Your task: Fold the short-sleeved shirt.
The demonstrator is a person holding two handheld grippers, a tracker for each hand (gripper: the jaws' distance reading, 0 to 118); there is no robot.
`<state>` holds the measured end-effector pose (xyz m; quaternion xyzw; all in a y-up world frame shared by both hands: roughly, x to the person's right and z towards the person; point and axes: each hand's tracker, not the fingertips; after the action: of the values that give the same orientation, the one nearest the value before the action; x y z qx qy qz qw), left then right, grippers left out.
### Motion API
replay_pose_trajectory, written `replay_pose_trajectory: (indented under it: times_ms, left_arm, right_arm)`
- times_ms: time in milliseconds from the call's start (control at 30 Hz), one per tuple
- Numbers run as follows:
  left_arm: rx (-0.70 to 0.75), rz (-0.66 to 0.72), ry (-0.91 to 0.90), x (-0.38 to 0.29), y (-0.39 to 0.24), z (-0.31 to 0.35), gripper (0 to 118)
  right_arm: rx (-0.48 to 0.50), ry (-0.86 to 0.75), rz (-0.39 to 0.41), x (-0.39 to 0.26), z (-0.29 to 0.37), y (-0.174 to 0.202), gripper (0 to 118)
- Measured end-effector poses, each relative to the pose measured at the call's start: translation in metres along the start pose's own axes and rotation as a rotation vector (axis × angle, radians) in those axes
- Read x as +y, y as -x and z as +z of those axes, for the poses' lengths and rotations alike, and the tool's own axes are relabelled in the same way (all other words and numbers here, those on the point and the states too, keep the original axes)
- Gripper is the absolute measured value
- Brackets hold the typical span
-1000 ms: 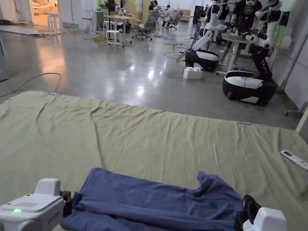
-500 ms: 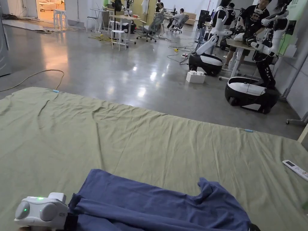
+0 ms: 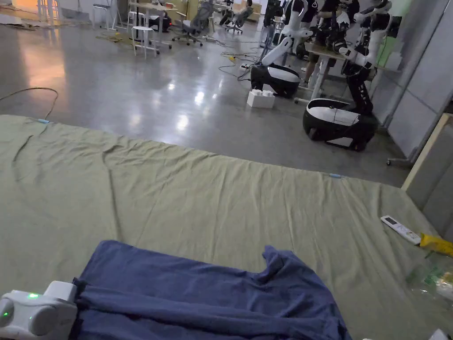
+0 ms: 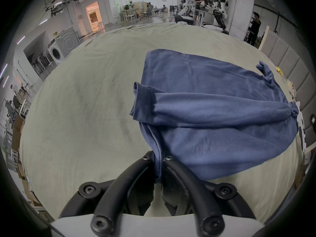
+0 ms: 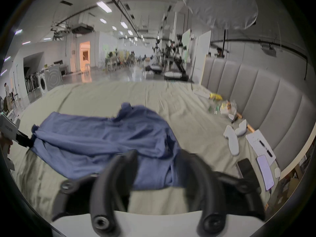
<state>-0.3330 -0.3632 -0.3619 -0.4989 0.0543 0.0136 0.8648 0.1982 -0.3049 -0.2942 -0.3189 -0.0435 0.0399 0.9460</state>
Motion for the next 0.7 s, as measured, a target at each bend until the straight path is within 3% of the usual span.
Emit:
replay_pose_trajectory:
  times_ms: [33, 200, 333, 433, 467, 500, 533, 633, 700]
  left_arm:
    - [-0.01, 0.011, -0.009, 0.0, 0.002, 0.004, 6]
    - [-0.028, 0.025, -0.06, -0.002, 0.011, 0.021, 6]
    - [-0.036, 0.05, -0.084, -0.005, 0.016, 0.032, 6]
    - [-0.038, 0.057, -0.08, -0.01, 0.015, 0.033, 6]
    - [-0.038, 0.06, -0.078, -0.011, 0.015, 0.034, 6]
    - [-0.037, 0.063, -0.079, -0.012, 0.015, 0.033, 6]
    - [-0.037, 0.065, -0.081, -0.013, 0.015, 0.035, 6]
    - [-0.036, 0.06, -0.098, -0.012, 0.014, 0.045, 6]
    - [-0.042, 0.064, -0.125, -0.008, 0.016, 0.057, 6]
  right_arm:
    - [-0.016, 0.029, 0.012, 0.0, -0.009, -0.005, 68]
    - [-0.022, 0.184, -0.03, -0.007, -0.055, -0.024, 68]
    - [0.066, 0.298, -0.05, -0.013, -0.087, -0.022, 67]
    - [0.067, 0.339, -0.001, -0.021, -0.097, -0.014, 48]
    - [0.065, 0.297, 0.024, -0.02, -0.093, -0.013, 35]
    - [0.083, 0.302, 0.025, -0.019, -0.092, -0.011, 12]
    - [0.133, 0.303, 0.001, -0.017, -0.09, -0.01, 11]
    - [0.097, 0.284, 0.058, -0.012, -0.079, -0.008, 10]
    - [0.1, 0.241, 0.052, -0.005, -0.067, -0.013, 8]
